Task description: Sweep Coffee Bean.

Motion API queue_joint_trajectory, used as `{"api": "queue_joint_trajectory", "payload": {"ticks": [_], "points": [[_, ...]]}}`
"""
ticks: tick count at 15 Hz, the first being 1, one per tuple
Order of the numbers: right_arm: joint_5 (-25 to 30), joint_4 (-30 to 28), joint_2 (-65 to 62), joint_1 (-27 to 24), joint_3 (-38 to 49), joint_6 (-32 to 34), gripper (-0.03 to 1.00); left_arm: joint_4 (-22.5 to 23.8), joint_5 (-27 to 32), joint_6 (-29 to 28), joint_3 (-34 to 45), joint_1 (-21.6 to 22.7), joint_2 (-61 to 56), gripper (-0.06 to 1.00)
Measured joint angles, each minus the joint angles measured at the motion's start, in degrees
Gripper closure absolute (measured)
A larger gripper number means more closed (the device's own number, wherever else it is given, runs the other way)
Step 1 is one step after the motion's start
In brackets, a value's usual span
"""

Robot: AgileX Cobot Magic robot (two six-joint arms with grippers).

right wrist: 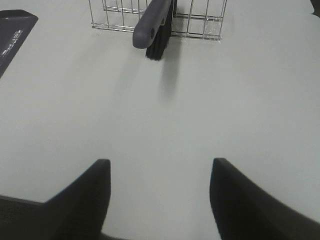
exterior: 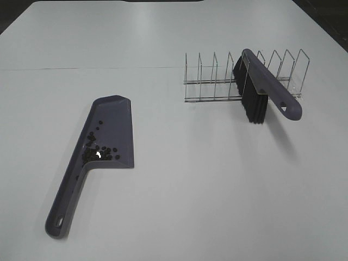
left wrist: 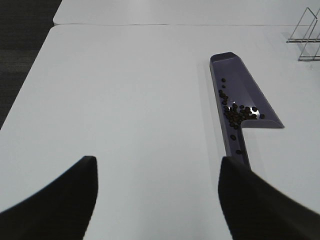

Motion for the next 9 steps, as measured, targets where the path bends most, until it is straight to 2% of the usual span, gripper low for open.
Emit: {"api": "queue_joint_trajectory", "payload": {"ticks": [9], "points": [[-0.29,-0.06,0.00,0.00,0.00,0.00,0.43,0.00,0.00,0.06,0.00,0.00,0.00,0.33]]}}
